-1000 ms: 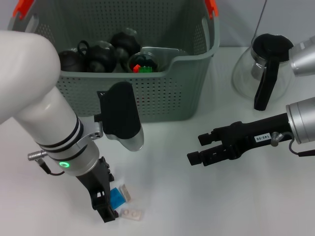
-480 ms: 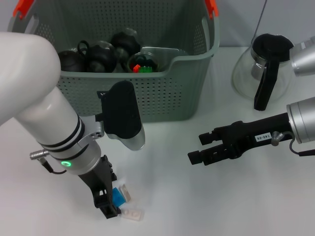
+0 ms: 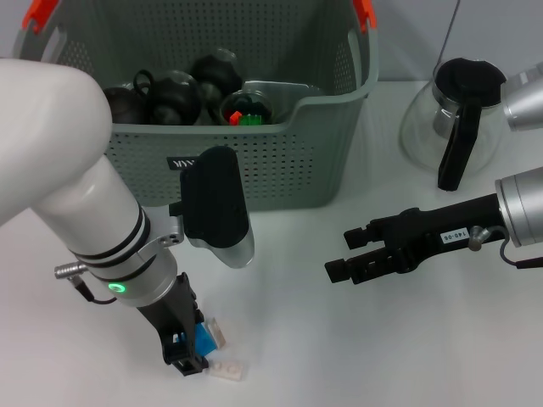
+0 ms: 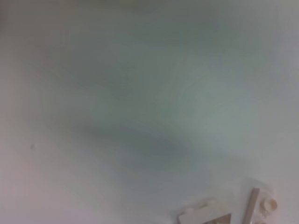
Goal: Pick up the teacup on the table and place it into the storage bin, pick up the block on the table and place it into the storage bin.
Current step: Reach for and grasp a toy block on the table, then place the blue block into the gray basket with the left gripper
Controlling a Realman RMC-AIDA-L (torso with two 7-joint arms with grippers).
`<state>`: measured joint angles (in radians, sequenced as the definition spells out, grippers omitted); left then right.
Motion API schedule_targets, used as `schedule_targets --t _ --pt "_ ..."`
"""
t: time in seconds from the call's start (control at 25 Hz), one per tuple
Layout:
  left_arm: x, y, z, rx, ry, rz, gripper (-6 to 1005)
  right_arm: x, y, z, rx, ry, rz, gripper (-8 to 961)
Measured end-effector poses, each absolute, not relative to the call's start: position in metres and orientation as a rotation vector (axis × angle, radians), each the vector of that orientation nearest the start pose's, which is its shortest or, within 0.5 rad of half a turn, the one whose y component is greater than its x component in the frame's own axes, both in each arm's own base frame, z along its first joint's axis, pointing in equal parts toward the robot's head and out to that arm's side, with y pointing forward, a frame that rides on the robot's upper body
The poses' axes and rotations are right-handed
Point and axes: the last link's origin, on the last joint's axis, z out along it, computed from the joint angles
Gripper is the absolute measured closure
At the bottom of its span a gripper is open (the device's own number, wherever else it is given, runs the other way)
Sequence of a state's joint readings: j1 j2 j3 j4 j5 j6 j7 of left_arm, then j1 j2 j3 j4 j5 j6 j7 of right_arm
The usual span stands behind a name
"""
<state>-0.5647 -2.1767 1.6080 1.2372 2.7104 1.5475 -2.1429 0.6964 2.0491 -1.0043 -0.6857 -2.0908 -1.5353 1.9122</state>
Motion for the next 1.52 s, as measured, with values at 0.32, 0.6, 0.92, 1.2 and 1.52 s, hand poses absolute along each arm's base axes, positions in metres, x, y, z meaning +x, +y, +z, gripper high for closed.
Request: schedule_targets --t 0.32,0.6,0.92,1.2,1.52 --pt "-0.196 0.31 -0.071 -2.923 -0.273 0.897 416 0.21 0.352 -0.03 -2.976 1.019 0.319 23" --pt "-0.194 0.31 -0.071 -2.921 -0.288 0.898 529 0.21 0.353 -0.03 -2.97 1.018 0.32 23" --pt "-0.174 0.318 -0.043 -2.882 -0.328 0.735 603 0.211 0.354 -0.029 -2.967 1.014 0.323 22" --pt "-0.119 0.326 0.045 -2.964 -0.585 -0.102 602 0.212 0.354 -0.028 -2.961 1.019 0.321 24" --pt "-0.101 0.405 0.112 -2.583 -0.542 -0.519 603 0.212 0.355 -0.025 -2.969 0.994 0.305 26"
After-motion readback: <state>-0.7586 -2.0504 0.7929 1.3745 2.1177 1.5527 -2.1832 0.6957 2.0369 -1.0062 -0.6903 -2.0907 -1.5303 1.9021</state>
